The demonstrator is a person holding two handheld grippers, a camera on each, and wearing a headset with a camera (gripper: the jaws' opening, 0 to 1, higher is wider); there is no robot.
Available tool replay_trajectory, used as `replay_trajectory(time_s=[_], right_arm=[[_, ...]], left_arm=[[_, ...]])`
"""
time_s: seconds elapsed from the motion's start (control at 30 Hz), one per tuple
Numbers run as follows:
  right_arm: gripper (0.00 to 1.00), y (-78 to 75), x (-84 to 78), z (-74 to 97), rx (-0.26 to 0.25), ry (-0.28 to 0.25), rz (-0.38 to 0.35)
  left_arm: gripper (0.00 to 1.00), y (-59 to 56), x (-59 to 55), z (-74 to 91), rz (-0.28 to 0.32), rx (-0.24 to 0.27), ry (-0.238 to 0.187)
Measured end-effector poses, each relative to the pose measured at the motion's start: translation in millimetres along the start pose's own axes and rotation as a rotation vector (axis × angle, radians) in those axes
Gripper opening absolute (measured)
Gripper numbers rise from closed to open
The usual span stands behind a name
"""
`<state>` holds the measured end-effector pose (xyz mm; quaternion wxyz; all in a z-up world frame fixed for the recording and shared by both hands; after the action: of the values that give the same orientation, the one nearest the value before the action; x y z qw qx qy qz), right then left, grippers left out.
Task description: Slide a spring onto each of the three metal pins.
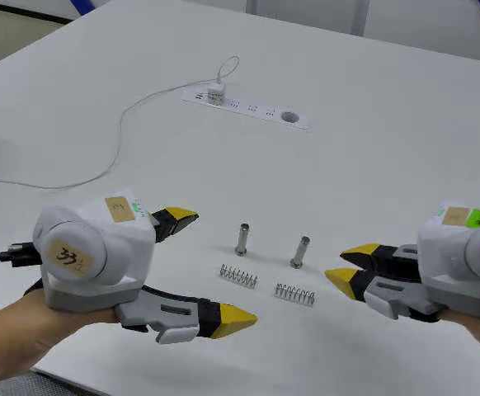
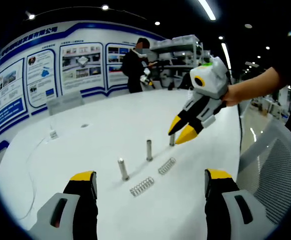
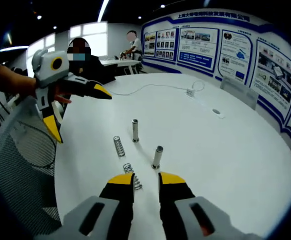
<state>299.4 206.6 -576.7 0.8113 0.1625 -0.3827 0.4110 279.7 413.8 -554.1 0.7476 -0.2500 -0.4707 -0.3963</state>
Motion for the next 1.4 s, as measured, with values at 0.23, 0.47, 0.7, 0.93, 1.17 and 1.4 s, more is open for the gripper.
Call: replay_trajectory(time_s=[0.23, 0.47, 0.7, 0.93, 1.17, 1.4], right_arm=[[0.21, 2.4, -16.1, -19.8, 0.042, 0.065, -0.007], [0.21, 6.4, -17.6, -35.1, 0.125, 0.106, 0.001], [0.20, 13.1, -18.8, -45.3, 0.183, 0.175, 0.082], [0.12, 11.7, -19.0, -43.4, 0.195, 0.164, 0.069], [0.11, 12.7, -20.9, -40.8, 0.207, 0.167, 0.082], [0.10, 16.4, -13.1, -34.1, 0.193, 0.131, 0.080]], left_arm=[[0.88, 3.3, -5.1, 2.0, 0.027, 0.000, -0.003], [0.86, 5.1, -14.4, 1.0, 0.032, -0.007, 0.030], [0.85, 6.0, -16.6, -2.1, 0.038, -0.014, 0.036], [0.84, 4.6, -17.4, -4.4, 0.032, -0.036, 0.042], [0.82, -3.0, -18.8, -5.1, 0.021, -0.056, 0.056], [0.78, -7.8, -15.7, -5.0, -0.004, -0.067, 0.066]])
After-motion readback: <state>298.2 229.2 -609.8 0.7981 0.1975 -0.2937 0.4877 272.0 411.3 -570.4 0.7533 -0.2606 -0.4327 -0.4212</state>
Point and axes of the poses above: the centre of the closed fingertips' face, and the gripper's own axes: z roughly backward along the fingers, y roughly to its left, x roughly out of its top, the point moved 7 cm from there along z, roughly backward along the fingers, and after that the axes turned 2 degrees about y, right-handed, at the moved point
